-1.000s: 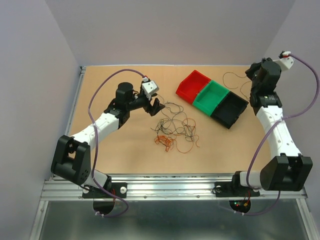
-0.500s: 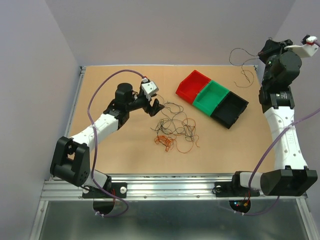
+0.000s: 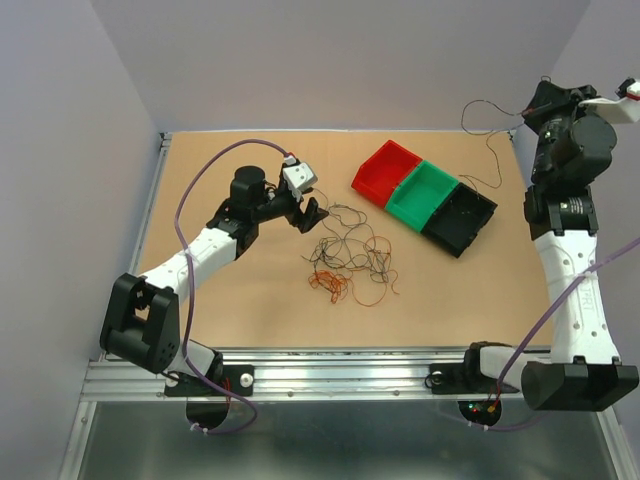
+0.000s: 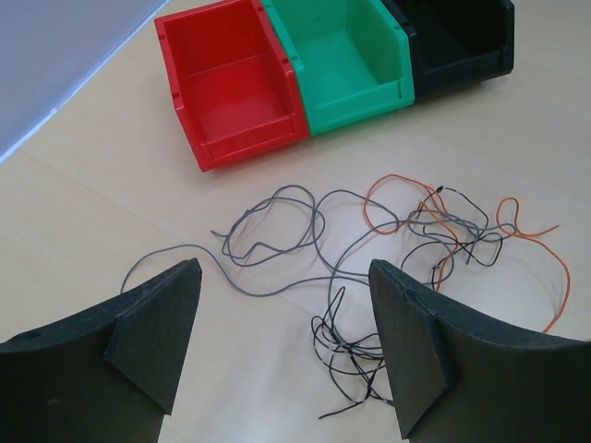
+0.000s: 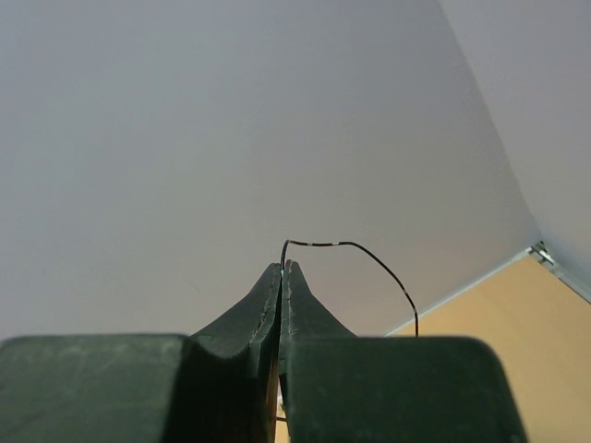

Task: Untangle the cables

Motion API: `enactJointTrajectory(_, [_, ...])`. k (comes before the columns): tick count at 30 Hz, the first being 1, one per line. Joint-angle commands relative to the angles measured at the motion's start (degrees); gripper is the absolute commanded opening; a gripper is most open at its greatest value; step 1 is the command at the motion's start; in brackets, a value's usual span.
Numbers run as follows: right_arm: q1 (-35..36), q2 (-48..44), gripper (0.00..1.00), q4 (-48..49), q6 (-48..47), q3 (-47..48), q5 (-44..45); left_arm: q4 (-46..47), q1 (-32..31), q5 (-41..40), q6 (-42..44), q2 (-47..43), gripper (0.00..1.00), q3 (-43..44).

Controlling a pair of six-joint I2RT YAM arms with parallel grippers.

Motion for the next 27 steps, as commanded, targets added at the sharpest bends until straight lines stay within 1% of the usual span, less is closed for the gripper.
enactJointTrajectory(1, [-0.03,-3.31,0.00,0.82,2.32,-6.46,0.92,1.79,-0.36,0.27,0.65,-2.99,0.84,-0.32])
enactJointTrajectory(4, [-0.03,-3.06,0.01,2.48,2.50,-10.41,1.72,1.79,-0.36,0.27,0.56,-3.42,0.84,-0.50])
enactJointTrajectory(10, [-0.03,0.46,0.01,4.68,3.99,-14.63,2.60,1.70,-0.45,0.27,0.65,-3.60,0.84,-0.59])
enactJointTrajectory(15, [-0.03,0.99,0.01,9.07,6.10,-22.27,2.42,1.79,-0.45,0.36,0.74,-3.69,0.84,-0.59])
enactJointTrajectory(18, [-0.03,1.34,0.01,10.13,6.98,-25.45,2.95,1.79,-0.54,0.36,0.74,-3.78,0.84,-0.67])
enactJointTrajectory(22, [-0.03,0.11,0.01,10.13,9.79,-29.84,5.93,1.70,-0.54,0.18,0.83,-3.86,0.84,-0.67])
enactJointTrajectory(27, [-0.03,-4.36,0.01,10.31,10.85,-35.81,7.87,1.70,-0.62,0.10,0.91,-3.86,0.84,-0.67])
